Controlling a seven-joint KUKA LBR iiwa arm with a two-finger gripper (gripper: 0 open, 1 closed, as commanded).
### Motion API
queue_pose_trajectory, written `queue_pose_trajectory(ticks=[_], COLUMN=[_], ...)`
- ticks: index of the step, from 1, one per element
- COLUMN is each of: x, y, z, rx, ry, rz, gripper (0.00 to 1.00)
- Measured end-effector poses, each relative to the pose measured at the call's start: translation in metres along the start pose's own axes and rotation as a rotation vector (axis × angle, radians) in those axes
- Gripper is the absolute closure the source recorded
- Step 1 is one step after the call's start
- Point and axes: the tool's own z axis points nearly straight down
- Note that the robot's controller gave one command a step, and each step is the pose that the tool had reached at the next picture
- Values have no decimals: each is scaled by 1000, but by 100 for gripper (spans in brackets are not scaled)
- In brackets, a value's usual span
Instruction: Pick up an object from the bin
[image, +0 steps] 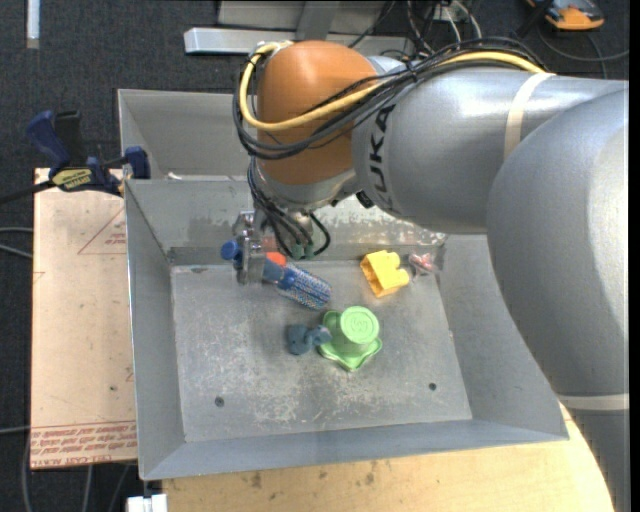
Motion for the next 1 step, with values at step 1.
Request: queue_pose_trajectory(ticks=[1], x=[4], y=[-1], z=[-128], rx=[0], ry=[-1], rz=[-35], gripper=[100])
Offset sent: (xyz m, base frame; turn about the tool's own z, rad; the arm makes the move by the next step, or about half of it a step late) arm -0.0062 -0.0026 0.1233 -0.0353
